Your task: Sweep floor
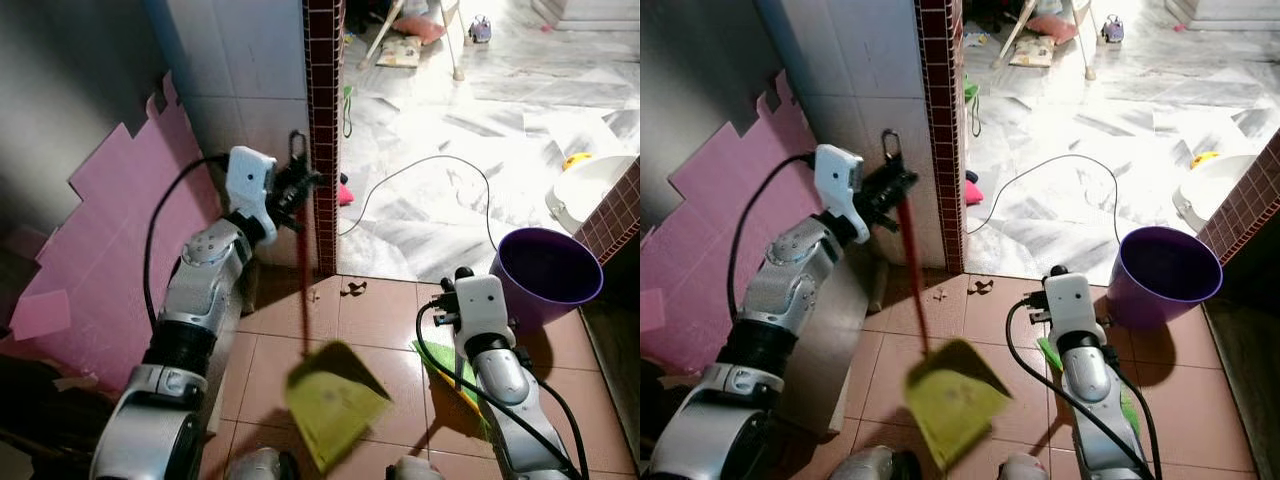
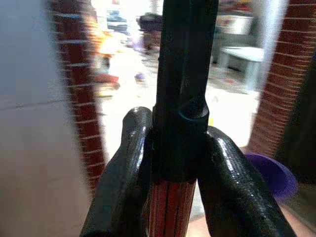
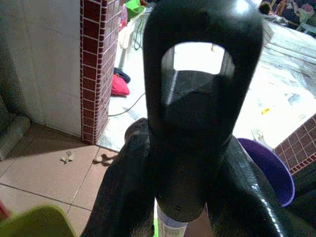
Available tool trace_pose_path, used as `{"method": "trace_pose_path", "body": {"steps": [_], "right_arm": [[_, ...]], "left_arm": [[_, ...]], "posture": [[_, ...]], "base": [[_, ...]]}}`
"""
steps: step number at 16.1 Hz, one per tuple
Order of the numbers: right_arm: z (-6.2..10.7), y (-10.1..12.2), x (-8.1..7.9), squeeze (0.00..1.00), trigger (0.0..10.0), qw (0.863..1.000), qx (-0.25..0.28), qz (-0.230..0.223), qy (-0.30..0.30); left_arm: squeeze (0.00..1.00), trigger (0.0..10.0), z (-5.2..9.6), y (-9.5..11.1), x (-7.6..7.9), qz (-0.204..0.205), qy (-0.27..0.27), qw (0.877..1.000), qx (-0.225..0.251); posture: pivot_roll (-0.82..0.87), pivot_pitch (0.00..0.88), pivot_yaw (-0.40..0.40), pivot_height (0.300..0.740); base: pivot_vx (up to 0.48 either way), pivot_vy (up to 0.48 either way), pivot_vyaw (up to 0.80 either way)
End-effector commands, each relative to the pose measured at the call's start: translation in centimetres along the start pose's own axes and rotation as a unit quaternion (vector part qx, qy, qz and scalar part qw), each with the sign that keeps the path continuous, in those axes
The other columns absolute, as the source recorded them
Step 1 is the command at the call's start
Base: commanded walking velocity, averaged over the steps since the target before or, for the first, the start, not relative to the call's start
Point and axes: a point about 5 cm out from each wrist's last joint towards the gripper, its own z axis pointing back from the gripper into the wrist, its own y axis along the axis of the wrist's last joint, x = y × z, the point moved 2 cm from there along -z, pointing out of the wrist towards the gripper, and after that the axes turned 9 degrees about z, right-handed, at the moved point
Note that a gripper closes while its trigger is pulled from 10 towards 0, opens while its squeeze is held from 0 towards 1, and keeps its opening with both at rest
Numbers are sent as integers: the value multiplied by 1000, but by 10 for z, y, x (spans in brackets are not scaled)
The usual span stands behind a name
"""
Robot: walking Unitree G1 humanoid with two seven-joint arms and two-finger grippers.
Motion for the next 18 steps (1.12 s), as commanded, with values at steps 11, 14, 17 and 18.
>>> {"method": "trace_pose_path", "body": {"steps": [11,14,17,18], "right_arm": [[-26,67,13,0,10000,988,151,-26,11],[-23,68,12,0,10000,986,161,-26,16],[-23,75,11,0,10000,983,179,-22,20],[-23,80,10,0,10000,982,189,-21,23]], "left_arm": [[0,10000,38,-24,-33,-36,309,948,71],[0,10000,35,-25,-31,-32,317,945,78],[0,10000,35,-23,-32,-35,323,942,86],[0,10000,35,-23,-32,-37,322,942,90]], "posture": [[-143,0,85,740],[-150,0,90,740],[-150,0,91,740],[-149,0,91,740]], "base": [[0,0,253],[0,0,0],[200,0,0],[480,0,0]]}}
